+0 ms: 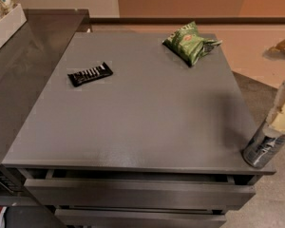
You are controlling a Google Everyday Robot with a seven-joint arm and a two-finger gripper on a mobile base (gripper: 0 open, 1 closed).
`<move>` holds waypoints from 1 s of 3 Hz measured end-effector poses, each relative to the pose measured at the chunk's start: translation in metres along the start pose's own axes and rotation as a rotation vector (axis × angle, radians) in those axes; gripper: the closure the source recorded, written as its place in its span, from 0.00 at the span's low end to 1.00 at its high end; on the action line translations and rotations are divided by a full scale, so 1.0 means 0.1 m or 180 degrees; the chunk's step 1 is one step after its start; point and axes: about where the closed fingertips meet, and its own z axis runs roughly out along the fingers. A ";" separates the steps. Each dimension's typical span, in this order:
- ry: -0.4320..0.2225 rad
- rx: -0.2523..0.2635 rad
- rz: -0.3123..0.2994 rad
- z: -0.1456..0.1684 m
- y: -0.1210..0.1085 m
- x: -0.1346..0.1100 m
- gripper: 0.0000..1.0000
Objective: Knock redbull can over
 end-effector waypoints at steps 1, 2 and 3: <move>-0.0223 -0.0140 0.0169 0.03 0.06 0.15 0.00; -0.0523 -0.0228 0.0327 0.01 0.16 0.28 0.00; -0.0729 -0.0194 0.0385 -0.02 0.24 0.35 0.00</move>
Offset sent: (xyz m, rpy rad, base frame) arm -0.0335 -0.0307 -0.0156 0.2871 0.0524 -0.0589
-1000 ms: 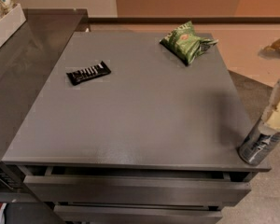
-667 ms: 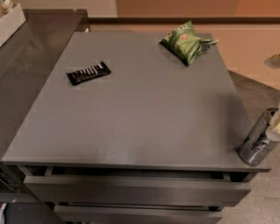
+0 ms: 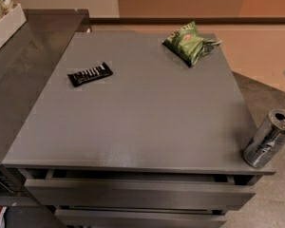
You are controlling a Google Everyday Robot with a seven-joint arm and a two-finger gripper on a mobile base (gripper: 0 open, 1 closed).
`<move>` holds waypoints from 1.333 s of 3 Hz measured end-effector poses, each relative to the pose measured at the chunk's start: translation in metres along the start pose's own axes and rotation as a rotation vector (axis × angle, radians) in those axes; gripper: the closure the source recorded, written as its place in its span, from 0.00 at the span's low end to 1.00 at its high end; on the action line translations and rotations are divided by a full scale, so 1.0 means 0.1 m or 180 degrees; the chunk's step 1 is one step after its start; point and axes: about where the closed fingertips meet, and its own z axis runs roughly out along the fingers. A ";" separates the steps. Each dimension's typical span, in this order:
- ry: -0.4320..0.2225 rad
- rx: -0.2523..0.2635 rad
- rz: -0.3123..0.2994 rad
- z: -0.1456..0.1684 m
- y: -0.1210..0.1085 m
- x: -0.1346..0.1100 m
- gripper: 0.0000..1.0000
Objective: Knock redbull can over
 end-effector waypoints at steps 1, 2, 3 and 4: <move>-0.0175 0.0031 0.0031 -0.02 0.06 0.06 0.00; -0.0397 0.0122 0.0049 0.02 0.11 0.17 0.00; -0.0514 0.0146 0.0078 0.05 0.13 0.21 0.00; -0.0649 0.0110 0.0134 0.12 0.16 0.19 0.00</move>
Offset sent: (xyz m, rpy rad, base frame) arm -0.0211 -0.0127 -0.0292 0.2283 -0.1075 -0.0574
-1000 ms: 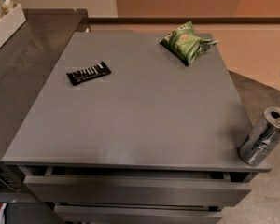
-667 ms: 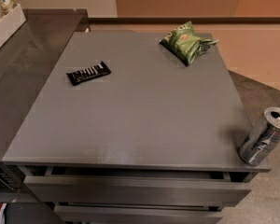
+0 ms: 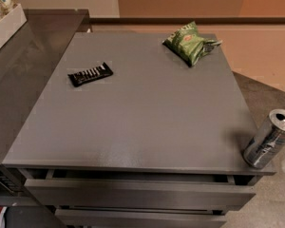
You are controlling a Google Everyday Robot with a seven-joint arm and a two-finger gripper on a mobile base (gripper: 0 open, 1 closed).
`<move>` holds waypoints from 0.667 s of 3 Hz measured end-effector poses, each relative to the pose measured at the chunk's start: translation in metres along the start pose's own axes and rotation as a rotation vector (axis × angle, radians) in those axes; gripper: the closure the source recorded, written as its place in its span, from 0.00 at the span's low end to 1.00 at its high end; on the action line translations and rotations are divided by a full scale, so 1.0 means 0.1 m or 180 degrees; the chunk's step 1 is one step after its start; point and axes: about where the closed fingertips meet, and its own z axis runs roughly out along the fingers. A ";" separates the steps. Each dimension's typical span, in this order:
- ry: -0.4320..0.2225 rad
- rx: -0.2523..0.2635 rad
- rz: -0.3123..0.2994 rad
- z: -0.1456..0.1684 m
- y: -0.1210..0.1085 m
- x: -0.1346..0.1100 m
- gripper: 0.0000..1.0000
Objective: Knock redbull can over
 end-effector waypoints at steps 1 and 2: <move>-0.0076 -0.0041 0.0059 0.10 0.01 0.03 0.00; -0.0117 -0.0086 0.0090 0.19 0.02 0.05 0.00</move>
Offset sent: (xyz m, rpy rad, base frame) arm 0.0058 0.0093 -0.0288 0.0766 0.0332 -0.0007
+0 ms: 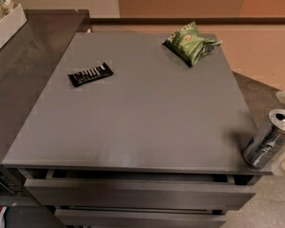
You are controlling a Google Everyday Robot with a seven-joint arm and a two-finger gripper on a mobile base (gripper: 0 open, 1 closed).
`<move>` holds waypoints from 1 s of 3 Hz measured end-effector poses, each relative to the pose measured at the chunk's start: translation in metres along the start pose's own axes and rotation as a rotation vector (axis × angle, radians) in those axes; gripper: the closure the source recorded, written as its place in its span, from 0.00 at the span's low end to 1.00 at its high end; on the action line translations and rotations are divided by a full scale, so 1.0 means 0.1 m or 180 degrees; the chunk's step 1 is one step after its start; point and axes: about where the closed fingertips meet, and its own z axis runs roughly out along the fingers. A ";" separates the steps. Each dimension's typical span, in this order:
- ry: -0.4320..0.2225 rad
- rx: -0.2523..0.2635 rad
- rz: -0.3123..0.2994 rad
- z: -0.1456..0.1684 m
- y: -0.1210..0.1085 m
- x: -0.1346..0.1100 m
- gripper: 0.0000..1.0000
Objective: Knock redbull can over
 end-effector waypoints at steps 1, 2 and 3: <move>-0.0075 -0.0018 0.0039 0.02 0.00 0.00 0.17; -0.0115 -0.0009 0.0071 0.02 -0.01 -0.02 0.41; -0.0141 0.0001 0.0091 0.01 -0.03 -0.04 0.63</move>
Offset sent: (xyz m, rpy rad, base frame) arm 0.0044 -0.0027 0.0004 0.0615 0.0017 -0.0302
